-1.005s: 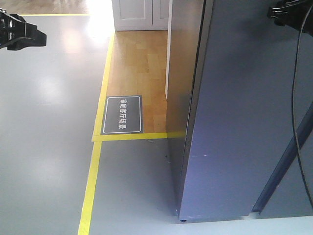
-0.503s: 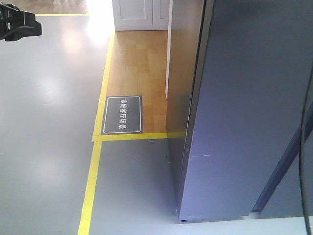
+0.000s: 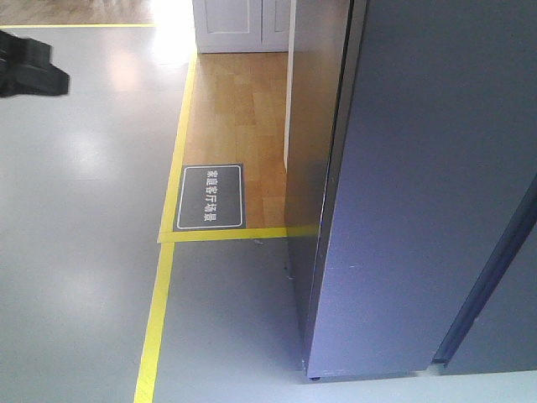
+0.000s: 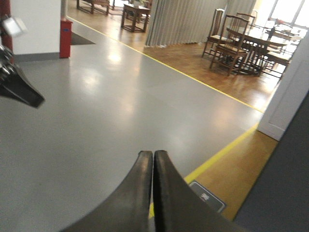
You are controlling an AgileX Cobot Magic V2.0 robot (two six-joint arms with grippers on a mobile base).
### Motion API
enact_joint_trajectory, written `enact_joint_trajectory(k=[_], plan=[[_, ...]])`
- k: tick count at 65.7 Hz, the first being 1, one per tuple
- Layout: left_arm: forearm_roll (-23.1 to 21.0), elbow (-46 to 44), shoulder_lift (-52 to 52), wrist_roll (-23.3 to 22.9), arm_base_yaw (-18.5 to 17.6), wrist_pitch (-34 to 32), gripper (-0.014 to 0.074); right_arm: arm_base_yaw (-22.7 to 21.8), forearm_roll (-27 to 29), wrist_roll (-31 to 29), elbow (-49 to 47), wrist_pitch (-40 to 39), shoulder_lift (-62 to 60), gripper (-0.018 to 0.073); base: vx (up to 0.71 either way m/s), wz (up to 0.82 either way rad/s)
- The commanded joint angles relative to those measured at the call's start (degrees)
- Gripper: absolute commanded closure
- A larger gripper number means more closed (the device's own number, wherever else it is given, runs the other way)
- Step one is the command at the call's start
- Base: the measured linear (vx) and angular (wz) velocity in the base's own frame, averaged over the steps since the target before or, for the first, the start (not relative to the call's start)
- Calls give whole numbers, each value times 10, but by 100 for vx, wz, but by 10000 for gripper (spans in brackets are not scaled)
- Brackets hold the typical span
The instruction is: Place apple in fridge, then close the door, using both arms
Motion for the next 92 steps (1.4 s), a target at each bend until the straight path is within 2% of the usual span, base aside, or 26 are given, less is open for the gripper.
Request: enact_joint_trajectory(k=[1,9,18,29,39,51,57,66,75,92], plan=[[-14,-18,-54,-5,-2,-17,603,-3,-5,13,15,-30,-40,564,0,0],[3,-1,-104,-5,-2,-15,603,-3,-2,6,120,-67,-104,564,0,0],[6,82,-186,-4,-2,-44,603,-3,-6,-12,261,-109,-195,564,0,0],[6,272,-325,0,-2,-126,603,-3,-13,-20,430,-129,-309,564,0,0],[-2,482,-468,-2,-2,-201,603,-3,-19,-13,565,-139,-398,564,0,0],[-5,654,-605,-24,-2,-246,603,-3,-17,-13,658,-141,-470,564,0,0],[-15,685,-650,-38,-2,-255,602,-3,-17,-13,678,-140,-487,564,0,0],[-15,683,-688,-38,-2,-289,602,-3,-17,-13,680,-124,-491,564,0,0],[-15,684,-690,-38,-2,-317,602,-3,-17,-13,680,-120,-491,564,0,0],[-15,684,-690,-38,-2,-316,602,-3,-17,-13,680,-120,-491,565,0,0]])
